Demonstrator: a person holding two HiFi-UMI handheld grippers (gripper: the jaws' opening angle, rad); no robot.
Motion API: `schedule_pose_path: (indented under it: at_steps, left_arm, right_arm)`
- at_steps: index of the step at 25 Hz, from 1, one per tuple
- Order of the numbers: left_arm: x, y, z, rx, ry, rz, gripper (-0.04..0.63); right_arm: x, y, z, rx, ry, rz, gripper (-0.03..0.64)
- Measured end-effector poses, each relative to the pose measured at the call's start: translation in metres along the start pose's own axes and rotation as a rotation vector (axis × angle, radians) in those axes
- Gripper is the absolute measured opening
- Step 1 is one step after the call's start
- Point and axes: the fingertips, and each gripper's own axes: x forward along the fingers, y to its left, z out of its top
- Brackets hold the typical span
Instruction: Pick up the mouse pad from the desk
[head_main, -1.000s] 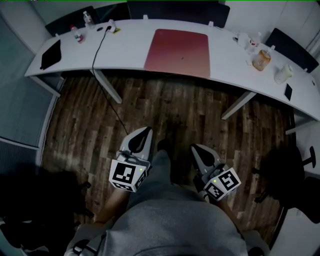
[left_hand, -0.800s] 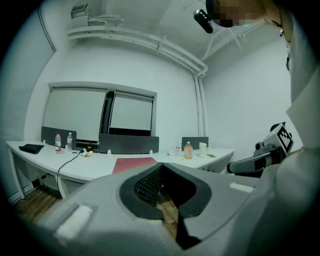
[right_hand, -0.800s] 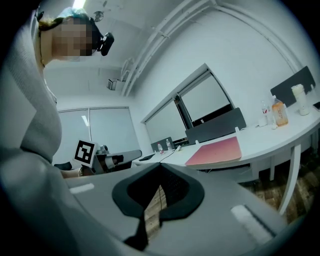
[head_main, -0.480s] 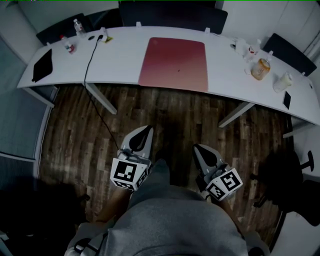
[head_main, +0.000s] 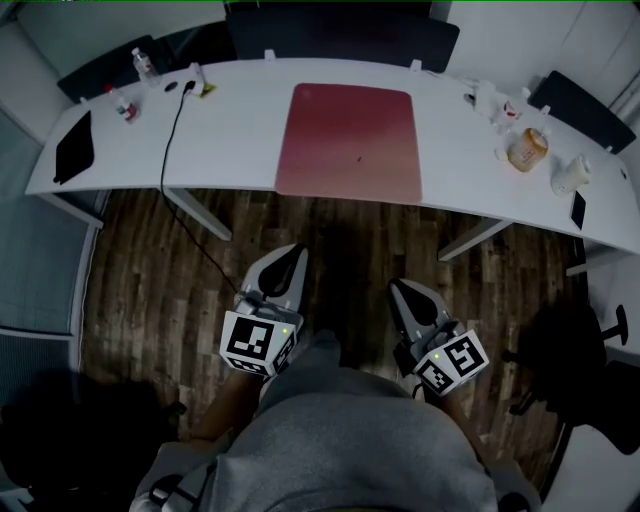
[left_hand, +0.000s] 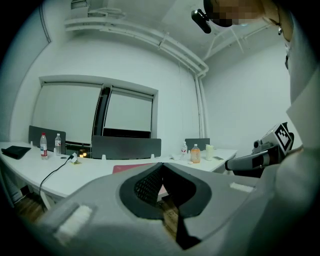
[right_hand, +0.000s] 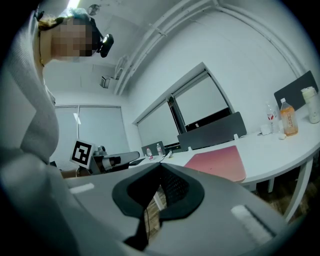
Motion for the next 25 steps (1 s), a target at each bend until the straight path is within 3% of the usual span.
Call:
schedule_pose_path:
  at_steps: [18,25]
  left_arm:
    - [0.06,0.061,0.011,0.047,0.002,-0.047,0.0]
    - [0.084,0.072,0.007,0.045,0.038,-0.087,0.0]
  right_arm:
    - [0.06,-0.061,0.028,-0.054,-0.028,-0.114,0.002]
    - [0.08,-0.078,0.029,-0.055,-0.015,-0.143,0.002]
